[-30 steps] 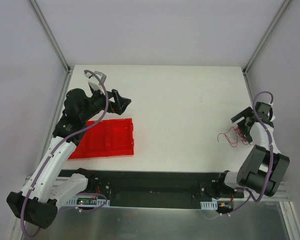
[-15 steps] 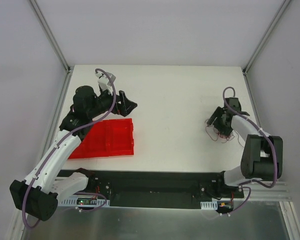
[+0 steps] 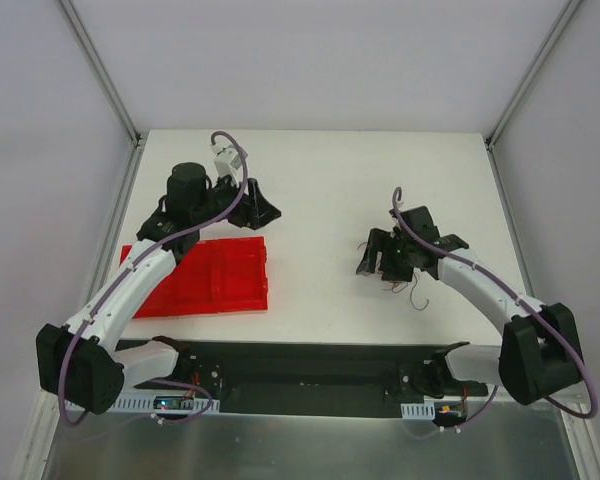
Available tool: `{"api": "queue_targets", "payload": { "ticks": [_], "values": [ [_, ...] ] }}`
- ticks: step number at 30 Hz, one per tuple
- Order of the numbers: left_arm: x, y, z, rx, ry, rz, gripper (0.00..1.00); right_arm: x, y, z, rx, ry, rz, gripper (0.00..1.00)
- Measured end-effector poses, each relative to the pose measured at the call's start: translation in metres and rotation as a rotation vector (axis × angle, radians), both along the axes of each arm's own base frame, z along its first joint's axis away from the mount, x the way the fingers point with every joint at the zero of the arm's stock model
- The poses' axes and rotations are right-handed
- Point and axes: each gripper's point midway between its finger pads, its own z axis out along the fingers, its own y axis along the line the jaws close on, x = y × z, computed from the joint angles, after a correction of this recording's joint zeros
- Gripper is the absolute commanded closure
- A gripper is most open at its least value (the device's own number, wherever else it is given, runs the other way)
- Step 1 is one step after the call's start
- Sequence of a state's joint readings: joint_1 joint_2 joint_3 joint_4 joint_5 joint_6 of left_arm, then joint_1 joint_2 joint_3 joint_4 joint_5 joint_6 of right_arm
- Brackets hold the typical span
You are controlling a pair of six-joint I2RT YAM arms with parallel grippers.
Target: Untangle the cables
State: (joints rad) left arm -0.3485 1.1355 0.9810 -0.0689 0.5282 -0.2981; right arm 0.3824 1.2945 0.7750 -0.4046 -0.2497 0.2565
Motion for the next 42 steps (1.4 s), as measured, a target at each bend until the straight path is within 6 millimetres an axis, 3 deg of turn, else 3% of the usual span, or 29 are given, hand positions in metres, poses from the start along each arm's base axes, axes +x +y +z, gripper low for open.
{"api": "queue_targets", "payload": {
  "ticks": [4,8,10,15,20,23,26,32,36,42],
  "values": [
    [0.000,-0.019,-0.016,-0.012,0.086,-0.073,0.36,0.001,-0.013,0.025,-0.022,-0.087,-0.023,0.21],
    [-0.007,-0.044,-0.040,-0.014,0.193,-0.156,0.25,0.022,-0.048,0.050,-0.057,-0.195,-0.161,0.21],
    [-0.013,-0.059,-0.051,-0.011,0.247,-0.194,0.21,0.029,-0.064,0.051,-0.076,-0.200,-0.215,0.22],
    [-0.022,-0.105,-0.073,-0.084,0.411,-0.271,0.18,0.036,-0.077,0.024,-0.128,-0.117,-0.236,0.23],
    [-0.021,-0.130,-0.081,-0.136,0.452,-0.278,0.19,0.042,-0.076,-0.012,-0.164,-0.020,-0.193,0.29],
    [-0.025,-0.138,-0.084,-0.137,0.428,-0.275,0.23,0.047,-0.070,-0.027,-0.166,0.007,-0.162,0.33],
    [-0.041,-0.139,-0.098,-0.116,0.434,-0.277,0.29,0.048,-0.056,-0.030,-0.171,-0.007,-0.098,0.36],
    [-0.069,-0.111,-0.135,-0.047,0.464,-0.201,0.39,0.042,-0.002,-0.021,-0.095,-0.093,0.119,0.43],
    [-0.064,-0.104,-0.142,-0.016,0.436,-0.160,0.40,0.033,0.024,-0.015,-0.044,-0.127,0.228,0.41],
    [-0.043,-0.106,-0.138,0.060,0.348,-0.153,0.30,0.031,0.032,-0.007,-0.038,-0.168,0.270,0.39]
  ]
}}
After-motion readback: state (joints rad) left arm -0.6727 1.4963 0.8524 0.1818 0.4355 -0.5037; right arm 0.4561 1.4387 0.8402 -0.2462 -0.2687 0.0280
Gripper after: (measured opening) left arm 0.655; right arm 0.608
